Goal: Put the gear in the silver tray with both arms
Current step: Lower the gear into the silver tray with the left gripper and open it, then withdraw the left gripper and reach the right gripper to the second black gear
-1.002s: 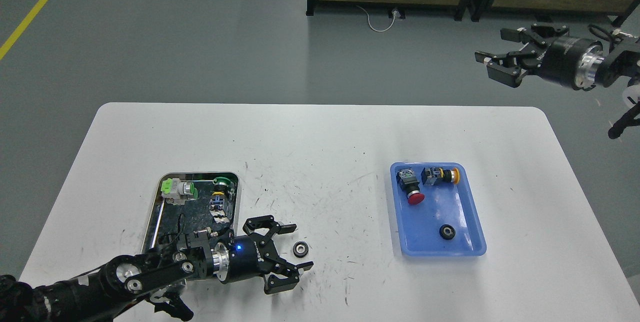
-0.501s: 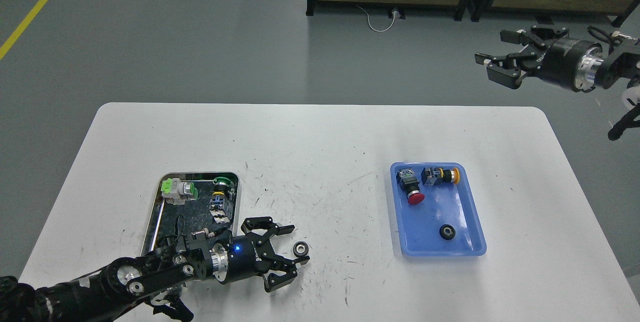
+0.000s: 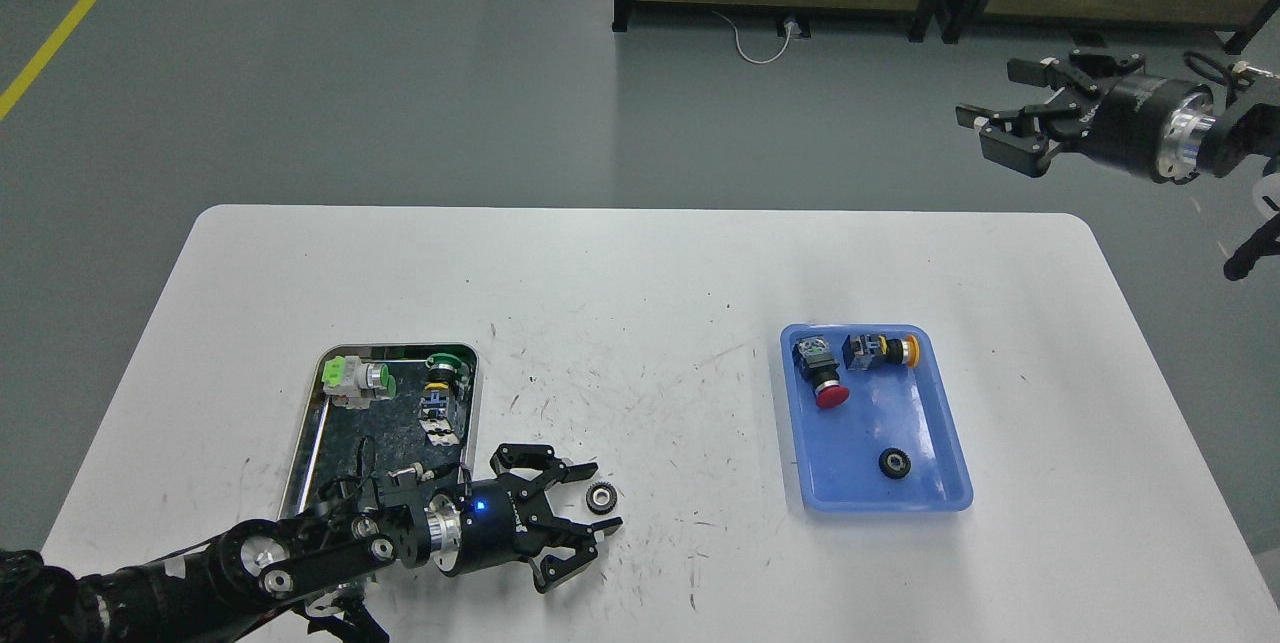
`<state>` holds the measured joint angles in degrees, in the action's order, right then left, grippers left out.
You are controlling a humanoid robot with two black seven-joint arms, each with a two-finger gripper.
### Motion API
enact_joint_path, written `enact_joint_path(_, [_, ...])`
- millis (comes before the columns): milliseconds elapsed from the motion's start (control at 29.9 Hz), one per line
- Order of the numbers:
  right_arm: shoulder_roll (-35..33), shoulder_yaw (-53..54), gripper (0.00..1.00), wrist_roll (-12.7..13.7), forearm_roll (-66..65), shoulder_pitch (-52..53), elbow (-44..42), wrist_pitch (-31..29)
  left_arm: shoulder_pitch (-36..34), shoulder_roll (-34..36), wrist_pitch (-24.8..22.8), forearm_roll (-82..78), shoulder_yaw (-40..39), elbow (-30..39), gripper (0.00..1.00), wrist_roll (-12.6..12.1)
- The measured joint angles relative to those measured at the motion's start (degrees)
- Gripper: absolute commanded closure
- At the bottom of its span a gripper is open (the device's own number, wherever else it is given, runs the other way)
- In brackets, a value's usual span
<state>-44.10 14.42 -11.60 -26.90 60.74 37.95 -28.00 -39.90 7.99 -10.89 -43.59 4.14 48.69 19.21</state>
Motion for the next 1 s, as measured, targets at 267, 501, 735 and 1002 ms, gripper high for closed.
enact_joint_path(267, [-0.08, 0.08, 0.27, -0.08, 0.00, 0.00, 0.02, 0.00, -0.29, 0.00, -0.03, 0.04, 0.00, 0.00, 0.68, -0.15])
enact_joint_path(501, [-0.09, 0.08, 0.27, -0.05, 0.00, -0.01, 0.02, 0.00, -0.44, -0.28, -0.09, 0.08, 0.00, 1.11, 0.77, -0.39])
enact_joint_path(735, [0.08, 0.09, 0.27, -0.05, -0.01, -0.01, -0.28, 0.00, -2.95, 4.53, -0.10, 1.44, -3.98, 7.02, 0.77, -1.19])
enact_joint_path(1002, [1.33, 0.05, 0.27, -0.21, -0.16, 0.35, -0.88, 0.00, -6.24, 23.06, -1.11, 7.84, -10.38, 17.62, 0.77, -2.94])
